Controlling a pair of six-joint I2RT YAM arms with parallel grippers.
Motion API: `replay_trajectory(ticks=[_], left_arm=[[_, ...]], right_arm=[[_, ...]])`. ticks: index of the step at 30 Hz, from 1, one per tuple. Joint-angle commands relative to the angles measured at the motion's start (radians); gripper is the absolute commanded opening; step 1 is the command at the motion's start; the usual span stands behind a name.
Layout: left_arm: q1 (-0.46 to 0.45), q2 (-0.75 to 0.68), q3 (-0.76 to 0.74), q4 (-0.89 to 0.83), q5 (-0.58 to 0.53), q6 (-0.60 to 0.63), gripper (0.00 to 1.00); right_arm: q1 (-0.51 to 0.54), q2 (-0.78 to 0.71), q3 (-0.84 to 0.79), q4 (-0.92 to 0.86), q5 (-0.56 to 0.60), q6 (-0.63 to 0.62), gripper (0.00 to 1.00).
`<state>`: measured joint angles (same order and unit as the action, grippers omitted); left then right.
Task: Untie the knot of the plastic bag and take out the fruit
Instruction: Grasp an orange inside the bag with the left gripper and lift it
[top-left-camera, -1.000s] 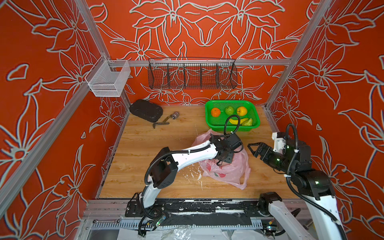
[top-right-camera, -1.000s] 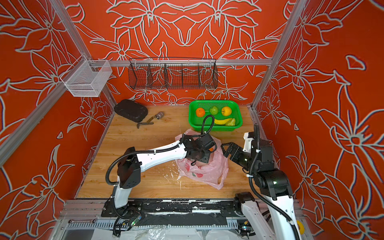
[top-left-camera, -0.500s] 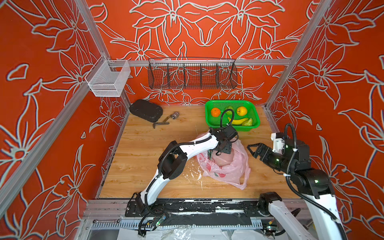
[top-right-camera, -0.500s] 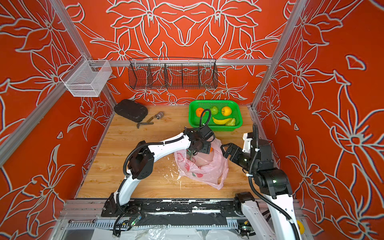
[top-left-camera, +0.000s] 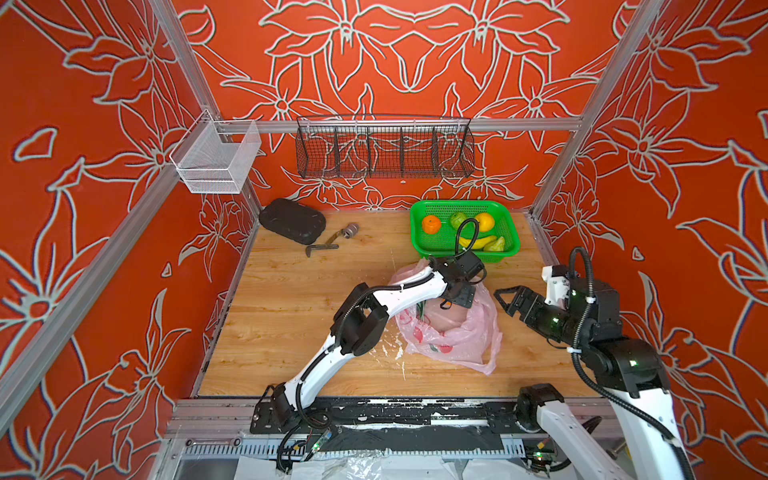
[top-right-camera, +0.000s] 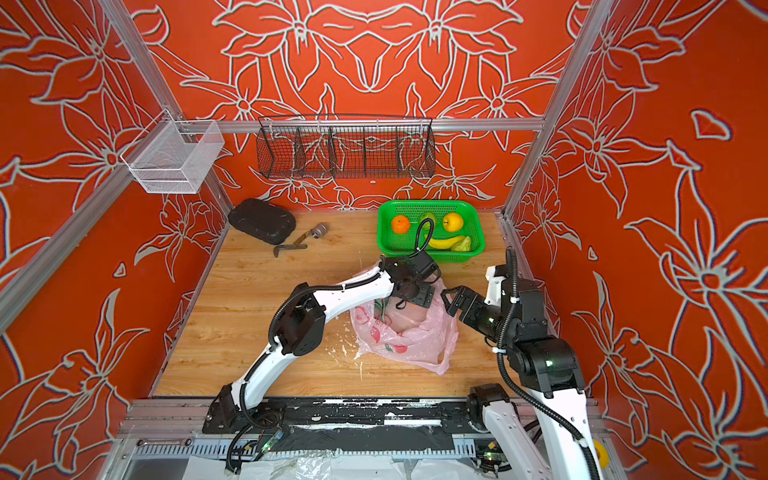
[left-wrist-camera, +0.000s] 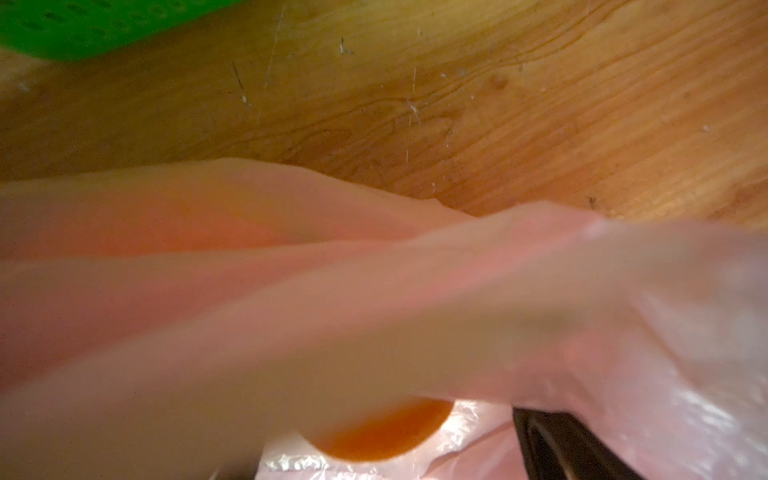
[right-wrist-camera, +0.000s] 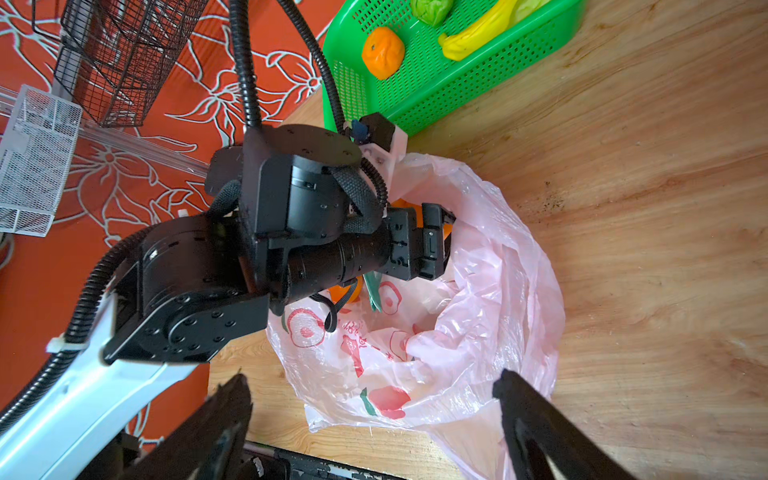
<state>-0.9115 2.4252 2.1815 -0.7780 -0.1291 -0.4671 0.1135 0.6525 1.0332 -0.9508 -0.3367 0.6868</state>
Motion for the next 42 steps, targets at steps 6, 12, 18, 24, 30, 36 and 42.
replay_trajectory(ticks=[6, 12, 18, 24, 30, 36, 42], left_arm=[[-0.001, 0.076, 0.069, -0.026, -0.048, 0.076, 0.79], [0.000, 0.073, 0.077, -0.031, -0.059, 0.078, 0.62], [0.000, 0.007, 0.031, -0.050, -0.040, 0.042, 0.56], [-0.022, -0.133, -0.098, -0.059, 0.030, 0.000, 0.56], [-0.052, -0.308, -0.231, -0.024, 0.063, -0.043, 0.56], [-0.048, -0.451, -0.194, -0.056, 0.145, -0.103, 0.56], [0.000, -0.572, -0.190, -0.055, 0.243, -0.196, 0.56]], right_arm=[[0.004, 0.033, 0.025, 0.000, -0.032, -0.001, 0.94], [0.004, 0.041, 0.028, -0.002, -0.034, 0.005, 0.94], [0.004, 0.047, 0.024, 0.018, -0.036, 0.030, 0.94], [0.003, 0.081, 0.037, 0.031, -0.031, 0.050, 0.95], [0.003, 0.084, 0.053, 0.055, -0.018, 0.060, 0.95], [0.003, -0.002, 0.013, 0.239, 0.043, -0.027, 0.97], [0.003, -0.204, -0.198, 0.655, -0.057, -0.293, 0.97]])
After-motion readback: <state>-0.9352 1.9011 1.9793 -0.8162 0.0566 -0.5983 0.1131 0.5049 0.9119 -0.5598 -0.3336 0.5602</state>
